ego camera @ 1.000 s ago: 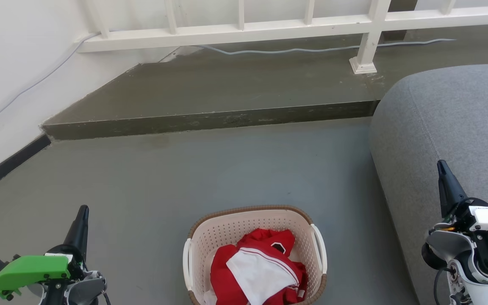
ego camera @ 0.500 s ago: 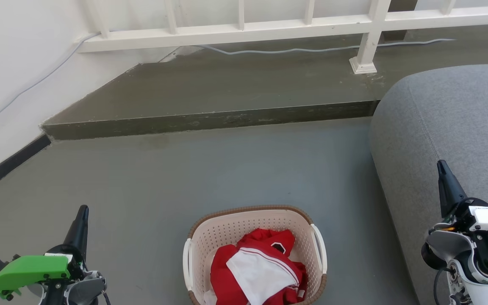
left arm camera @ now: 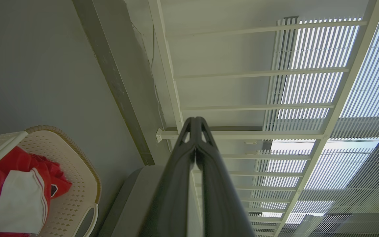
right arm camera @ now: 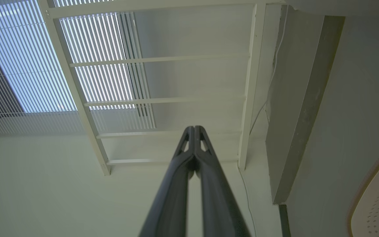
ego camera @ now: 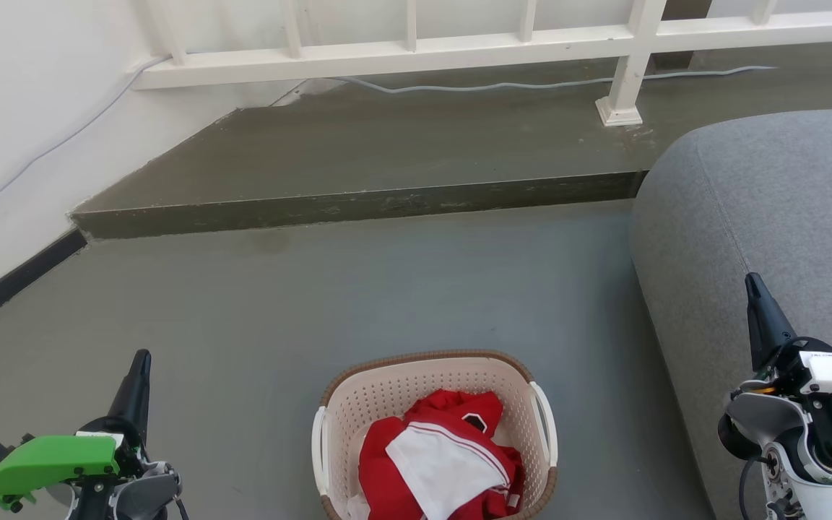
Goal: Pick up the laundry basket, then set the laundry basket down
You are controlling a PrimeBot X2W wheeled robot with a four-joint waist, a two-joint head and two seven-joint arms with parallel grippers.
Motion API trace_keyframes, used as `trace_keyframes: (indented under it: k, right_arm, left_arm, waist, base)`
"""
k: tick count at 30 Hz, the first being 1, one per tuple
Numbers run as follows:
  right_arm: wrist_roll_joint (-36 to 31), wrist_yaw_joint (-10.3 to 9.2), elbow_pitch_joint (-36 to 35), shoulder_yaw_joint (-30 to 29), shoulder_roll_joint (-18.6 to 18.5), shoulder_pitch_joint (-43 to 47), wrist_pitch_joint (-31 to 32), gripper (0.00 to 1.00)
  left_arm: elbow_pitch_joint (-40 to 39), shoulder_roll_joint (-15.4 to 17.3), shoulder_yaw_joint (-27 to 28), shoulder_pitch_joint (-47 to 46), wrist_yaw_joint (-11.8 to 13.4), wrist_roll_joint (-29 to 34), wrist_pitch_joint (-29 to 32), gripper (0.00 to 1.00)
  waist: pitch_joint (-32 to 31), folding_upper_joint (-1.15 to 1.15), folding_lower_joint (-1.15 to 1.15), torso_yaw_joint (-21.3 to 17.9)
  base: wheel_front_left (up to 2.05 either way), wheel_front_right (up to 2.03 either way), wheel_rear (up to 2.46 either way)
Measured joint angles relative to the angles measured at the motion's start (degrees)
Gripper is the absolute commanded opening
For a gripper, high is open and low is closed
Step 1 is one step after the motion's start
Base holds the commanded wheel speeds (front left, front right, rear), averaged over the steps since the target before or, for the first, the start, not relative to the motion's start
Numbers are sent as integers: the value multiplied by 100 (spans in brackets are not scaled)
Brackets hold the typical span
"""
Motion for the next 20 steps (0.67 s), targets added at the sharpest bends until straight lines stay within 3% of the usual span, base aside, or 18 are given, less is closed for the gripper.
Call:
trace_keyframes:
  k: [20]
  right_arm:
    - [-7, 0, -1, -9, 3, 0, 16, 0]
  left_arm:
    - [-2, -1, 7, 0, 0, 0, 1, 0]
  waist:
    - [0, 0, 0, 0]
  base:
    - [0, 0, 0]
